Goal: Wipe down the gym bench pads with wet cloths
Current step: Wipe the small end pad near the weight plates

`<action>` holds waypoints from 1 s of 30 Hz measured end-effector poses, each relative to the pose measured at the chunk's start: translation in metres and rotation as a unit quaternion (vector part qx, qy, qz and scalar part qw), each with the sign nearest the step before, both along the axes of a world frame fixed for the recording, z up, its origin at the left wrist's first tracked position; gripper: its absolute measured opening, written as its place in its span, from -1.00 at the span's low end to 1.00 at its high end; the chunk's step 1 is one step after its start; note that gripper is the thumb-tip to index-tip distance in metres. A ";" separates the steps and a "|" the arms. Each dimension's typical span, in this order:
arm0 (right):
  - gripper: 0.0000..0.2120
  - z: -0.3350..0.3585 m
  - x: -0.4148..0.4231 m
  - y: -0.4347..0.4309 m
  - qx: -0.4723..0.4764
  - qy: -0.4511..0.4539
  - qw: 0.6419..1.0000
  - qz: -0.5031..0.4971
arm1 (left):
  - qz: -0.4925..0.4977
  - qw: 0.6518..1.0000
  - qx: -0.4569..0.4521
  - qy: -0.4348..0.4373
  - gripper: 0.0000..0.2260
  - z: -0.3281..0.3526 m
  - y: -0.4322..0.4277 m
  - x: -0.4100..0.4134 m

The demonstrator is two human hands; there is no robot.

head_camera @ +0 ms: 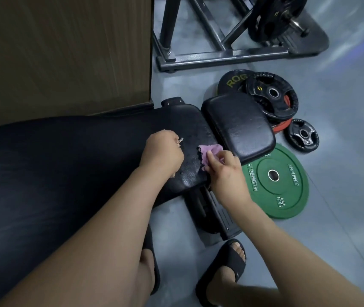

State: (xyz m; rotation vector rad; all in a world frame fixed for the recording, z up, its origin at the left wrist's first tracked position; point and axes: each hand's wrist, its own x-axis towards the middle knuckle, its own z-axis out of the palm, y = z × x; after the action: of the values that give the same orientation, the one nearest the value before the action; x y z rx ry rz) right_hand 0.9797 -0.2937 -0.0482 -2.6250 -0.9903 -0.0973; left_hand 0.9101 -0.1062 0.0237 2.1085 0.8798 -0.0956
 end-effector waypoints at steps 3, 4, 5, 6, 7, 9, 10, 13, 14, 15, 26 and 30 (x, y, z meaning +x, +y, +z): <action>-0.53 0.000 0.029 0.019 -0.016 0.011 1.000 0.024 | 0.048 0.996 -0.057 -0.047 -0.76 0.010 0.004 -0.002; -0.51 -0.001 0.043 0.031 -0.024 0.020 0.999 0.020 | 0.053 0.995 -0.060 -0.055 -0.77 0.011 0.004 -0.002; -0.50 0.000 0.056 0.044 -0.030 0.033 0.999 0.012 | 0.056 0.995 -0.058 -0.059 -0.77 0.012 0.004 0.000; -0.48 0.000 0.064 0.057 -0.028 0.049 0.998 0.002 | 0.058 0.995 -0.057 -0.062 -0.78 0.012 0.004 0.000; -0.47 0.002 0.068 0.065 -0.026 0.065 0.998 -0.009 | 0.062 0.994 -0.060 -0.067 -0.78 0.013 0.003 0.001; -0.47 0.003 0.053 0.067 -0.014 0.082 0.996 -0.031 | 0.068 0.993 -0.056 -0.076 -0.76 0.013 0.004 0.004; -0.49 0.003 0.039 0.059 -0.005 0.072 0.997 -0.027 | 0.075 0.992 -0.059 -0.087 -0.74 0.013 0.004 0.006; -0.52 0.001 -0.003 0.032 -0.004 0.025 0.999 0.031 | 0.102 0.986 -0.063 -0.117 -0.72 0.015 0.007 0.010; -0.51 0.001 -0.005 0.028 -0.014 0.017 0.999 0.048 | 0.108 0.985 -0.059 -0.118 -0.71 0.016 0.008 0.011; -0.50 0.003 -0.002 0.029 -0.024 0.009 0.998 0.056 | 0.114 0.985 -0.057 -0.119 -0.70 0.016 0.010 0.011; -0.40 0.003 0.044 0.051 -0.094 0.005 0.995 -0.012 | 0.140 0.985 -0.064 -0.077 -0.77 0.014 0.018 0.007; -0.50 0.003 0.054 0.069 -0.032 0.066 0.996 -0.041 | 0.154 0.982 -0.072 -0.082 -0.81 0.015 0.021 0.005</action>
State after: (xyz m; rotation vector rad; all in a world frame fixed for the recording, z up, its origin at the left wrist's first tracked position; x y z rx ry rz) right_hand 1.0341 -0.2250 -0.0447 -2.6910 -0.8562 0.0894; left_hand 0.9147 -0.0848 0.0383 1.7963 1.0541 0.1704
